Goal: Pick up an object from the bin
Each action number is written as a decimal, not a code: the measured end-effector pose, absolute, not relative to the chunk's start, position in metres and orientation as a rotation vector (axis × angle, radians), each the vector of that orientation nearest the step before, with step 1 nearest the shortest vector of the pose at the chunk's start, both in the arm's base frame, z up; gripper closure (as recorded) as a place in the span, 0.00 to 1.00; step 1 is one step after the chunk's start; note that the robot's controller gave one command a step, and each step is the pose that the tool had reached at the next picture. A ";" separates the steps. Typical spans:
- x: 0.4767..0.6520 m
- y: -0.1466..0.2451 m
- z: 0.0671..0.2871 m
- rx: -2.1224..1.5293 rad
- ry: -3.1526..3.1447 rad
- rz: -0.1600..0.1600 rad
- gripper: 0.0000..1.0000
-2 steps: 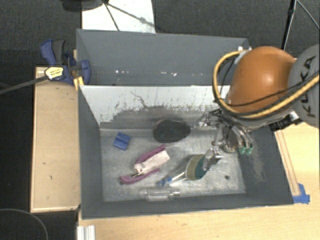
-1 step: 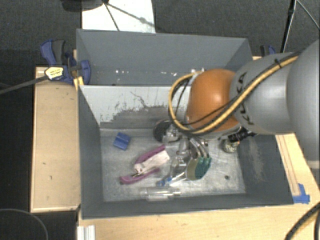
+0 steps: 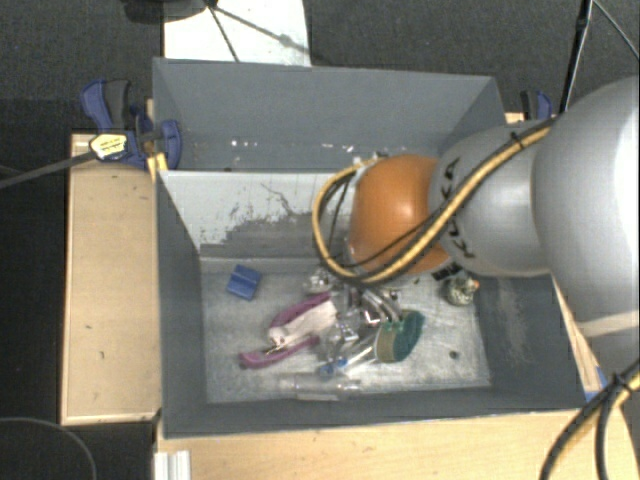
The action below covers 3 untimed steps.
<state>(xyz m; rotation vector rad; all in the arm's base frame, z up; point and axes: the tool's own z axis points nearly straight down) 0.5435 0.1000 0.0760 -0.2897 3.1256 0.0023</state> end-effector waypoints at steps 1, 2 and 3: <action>0.547 0.101 0.074 -0.642 3.064 -0.002 0.00; 0.549 0.102 0.076 -0.635 3.058 0.001 1.00; 0.566 0.098 0.203 -0.671 3.059 -0.001 1.00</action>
Offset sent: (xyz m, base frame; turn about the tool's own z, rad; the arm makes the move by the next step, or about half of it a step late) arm -0.0007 0.0012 -0.0060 -0.2317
